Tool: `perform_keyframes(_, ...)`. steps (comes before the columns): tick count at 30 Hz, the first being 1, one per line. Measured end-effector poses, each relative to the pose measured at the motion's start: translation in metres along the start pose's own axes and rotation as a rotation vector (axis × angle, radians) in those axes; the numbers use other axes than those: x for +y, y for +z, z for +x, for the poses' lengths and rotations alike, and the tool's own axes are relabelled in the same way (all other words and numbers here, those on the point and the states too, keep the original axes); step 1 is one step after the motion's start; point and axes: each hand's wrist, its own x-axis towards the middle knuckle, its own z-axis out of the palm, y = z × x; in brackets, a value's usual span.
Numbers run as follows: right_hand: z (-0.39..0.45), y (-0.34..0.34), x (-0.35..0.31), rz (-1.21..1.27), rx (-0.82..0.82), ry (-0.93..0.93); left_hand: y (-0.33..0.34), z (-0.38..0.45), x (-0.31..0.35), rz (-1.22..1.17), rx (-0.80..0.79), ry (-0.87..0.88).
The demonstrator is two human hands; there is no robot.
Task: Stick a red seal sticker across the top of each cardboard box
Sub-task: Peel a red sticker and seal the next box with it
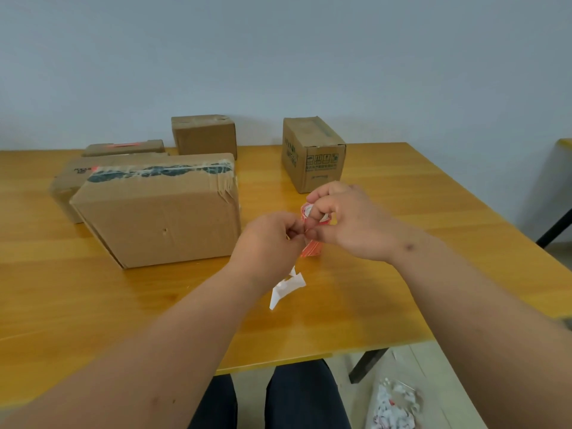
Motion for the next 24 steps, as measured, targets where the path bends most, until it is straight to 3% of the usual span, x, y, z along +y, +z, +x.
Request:
perform_keyframes(5, 0.0, 0.001, 0.003, -0.086, -0.015, -0.006, -0.011, -0.002, -0.003, -0.213, -0.056, -0.056)
perform_keyframes(11, 0.005, 0.005, 0.001, -0.181, -0.039, -0.036, -0.022, 0.0, -0.007, -0.239, -0.106, -0.082)
perform_keyframes(19, 0.011, 0.003, -0.005, -0.268, -0.035, -0.066, -0.025, 0.006, -0.004, 0.152, -0.079, 0.146)
perform_keyframes(24, 0.011, 0.0, -0.006, -0.326, -0.042, -0.129, -0.025, 0.012, -0.006, 0.185, -0.051, 0.217)
